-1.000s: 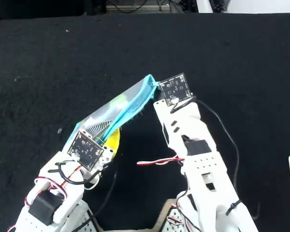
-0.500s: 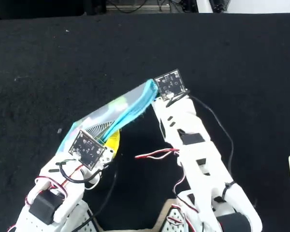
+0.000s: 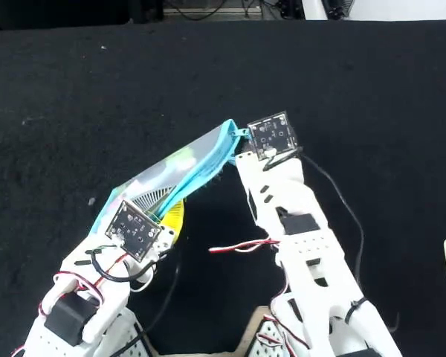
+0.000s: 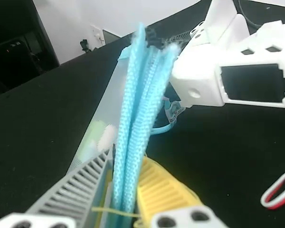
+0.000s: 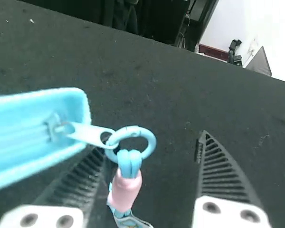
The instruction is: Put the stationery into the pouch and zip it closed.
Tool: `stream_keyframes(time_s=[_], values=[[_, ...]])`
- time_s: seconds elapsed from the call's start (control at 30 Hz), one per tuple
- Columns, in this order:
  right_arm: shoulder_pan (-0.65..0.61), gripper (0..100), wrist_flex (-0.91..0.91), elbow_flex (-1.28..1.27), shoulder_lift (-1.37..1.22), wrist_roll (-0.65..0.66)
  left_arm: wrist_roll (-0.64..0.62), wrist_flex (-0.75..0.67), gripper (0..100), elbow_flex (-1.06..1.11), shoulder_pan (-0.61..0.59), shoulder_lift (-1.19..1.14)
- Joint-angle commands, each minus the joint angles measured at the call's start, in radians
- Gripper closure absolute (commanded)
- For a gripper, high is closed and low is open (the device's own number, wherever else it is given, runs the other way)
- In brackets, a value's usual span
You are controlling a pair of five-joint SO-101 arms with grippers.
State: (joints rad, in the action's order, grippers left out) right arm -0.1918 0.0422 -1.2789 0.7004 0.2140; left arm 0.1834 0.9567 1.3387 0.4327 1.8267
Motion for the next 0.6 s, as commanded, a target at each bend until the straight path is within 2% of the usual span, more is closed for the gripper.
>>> stream_keyframes(time_s=[0.0,0.07,0.17,0.23,0.3,0.57], values=[[0.002,75.3,0.011,0.039,-0.033,-0.012,-0.014,0.003,97,-0.022,-0.007,-0.005],[0.026,82.2,0.012,0.064,-0.071,-0.012,-0.014,0.003,97,-0.022,-0.007,-0.005],[0.077,99.6,0.012,0.104,-0.108,-0.012,-0.014,0.005,97,-0.022,-0.007,-0.005],[0.109,96.2,0.012,0.117,-0.122,-0.018,-0.014,0.005,97,-0.022,-0.007,-0.005],[0.130,99.2,0.012,0.125,-0.124,-0.020,-0.014,0.005,97,-0.022,-0.007,-0.005],[0.133,98.8,0.012,0.127,-0.131,-0.012,-0.014,0.006,97,-0.031,-0.007,-0.005]])
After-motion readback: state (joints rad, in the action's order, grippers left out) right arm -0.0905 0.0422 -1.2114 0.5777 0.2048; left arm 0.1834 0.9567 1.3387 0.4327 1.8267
